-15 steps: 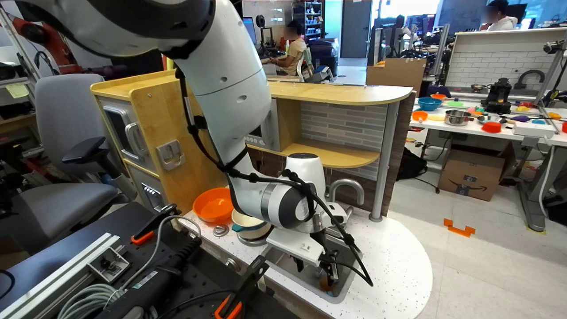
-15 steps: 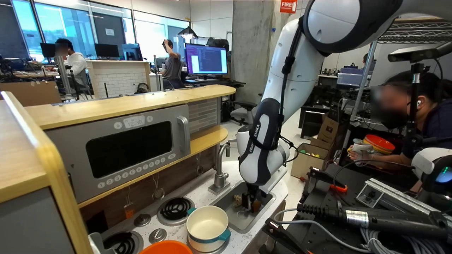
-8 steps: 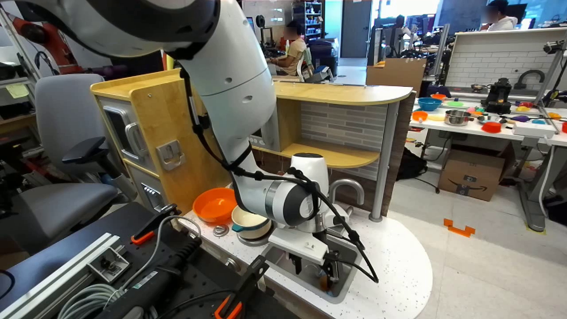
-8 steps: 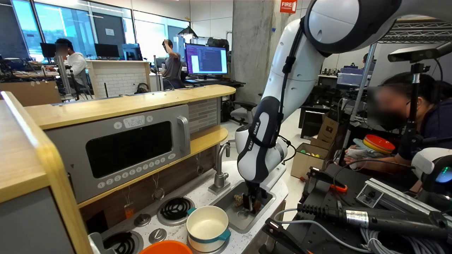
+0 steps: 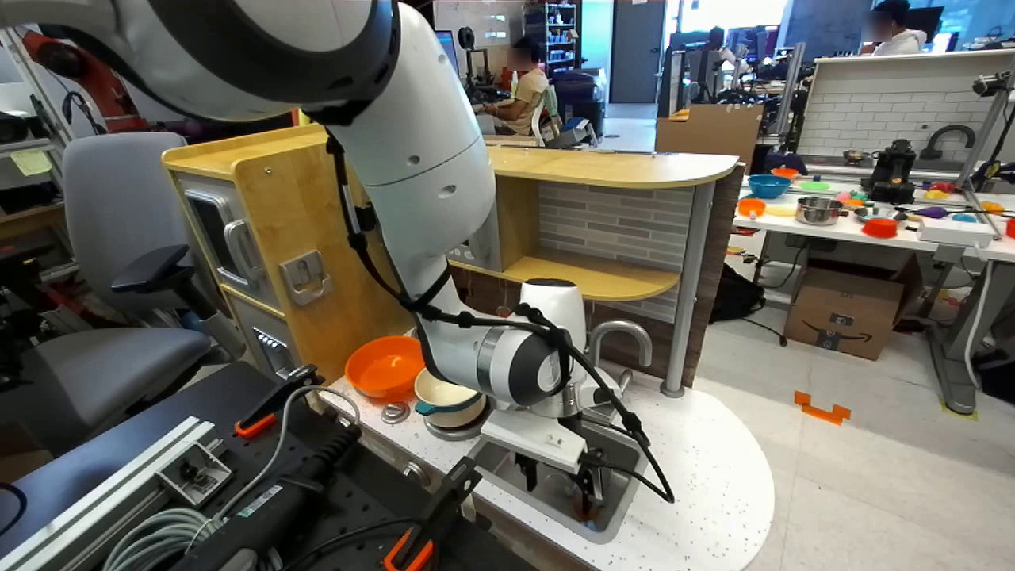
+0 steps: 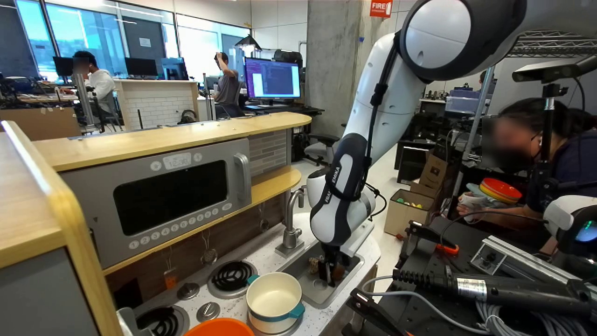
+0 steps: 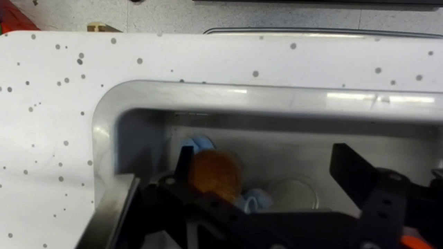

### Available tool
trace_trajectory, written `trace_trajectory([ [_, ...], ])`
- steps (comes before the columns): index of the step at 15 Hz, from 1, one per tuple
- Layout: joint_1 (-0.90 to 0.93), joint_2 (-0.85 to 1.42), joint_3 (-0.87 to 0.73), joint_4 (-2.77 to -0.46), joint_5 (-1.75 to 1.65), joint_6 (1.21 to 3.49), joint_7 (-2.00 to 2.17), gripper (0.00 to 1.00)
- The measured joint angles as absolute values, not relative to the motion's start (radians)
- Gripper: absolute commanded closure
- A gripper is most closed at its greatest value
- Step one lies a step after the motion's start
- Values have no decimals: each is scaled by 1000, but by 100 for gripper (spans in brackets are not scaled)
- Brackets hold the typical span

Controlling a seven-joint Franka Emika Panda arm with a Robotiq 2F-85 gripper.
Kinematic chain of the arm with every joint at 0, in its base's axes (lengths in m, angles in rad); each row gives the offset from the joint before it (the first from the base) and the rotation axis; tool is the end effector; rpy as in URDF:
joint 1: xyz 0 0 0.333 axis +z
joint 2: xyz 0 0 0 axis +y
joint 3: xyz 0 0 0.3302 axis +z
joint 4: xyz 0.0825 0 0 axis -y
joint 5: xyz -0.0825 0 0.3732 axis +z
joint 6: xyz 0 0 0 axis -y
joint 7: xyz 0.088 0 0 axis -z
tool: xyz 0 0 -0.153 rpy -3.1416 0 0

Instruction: Pick the blue and brown object in the sink and put it in the pot on the stove

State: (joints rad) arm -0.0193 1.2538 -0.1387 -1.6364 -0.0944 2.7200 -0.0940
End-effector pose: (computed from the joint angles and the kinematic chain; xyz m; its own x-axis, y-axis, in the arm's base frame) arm 0.5693 -0.0974 -0.1435 0.9770 0.0942 -0.1911 0.1216 -0.9831 0.1370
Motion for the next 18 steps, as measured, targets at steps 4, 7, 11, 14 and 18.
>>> trace_trajectory([
  [4,-35,1267,-141,-1608,-94,2719,-94,0],
  [7,-43,1280,-142,-1581,-94,2692,-94,25],
  [11,-43,1325,-154,-1517,-95,2621,-92,50],
  [14,-43,1347,-159,-1497,-107,2618,-94,73],
  [18,-43,1330,-156,-1525,-143,2673,-128,100],
])
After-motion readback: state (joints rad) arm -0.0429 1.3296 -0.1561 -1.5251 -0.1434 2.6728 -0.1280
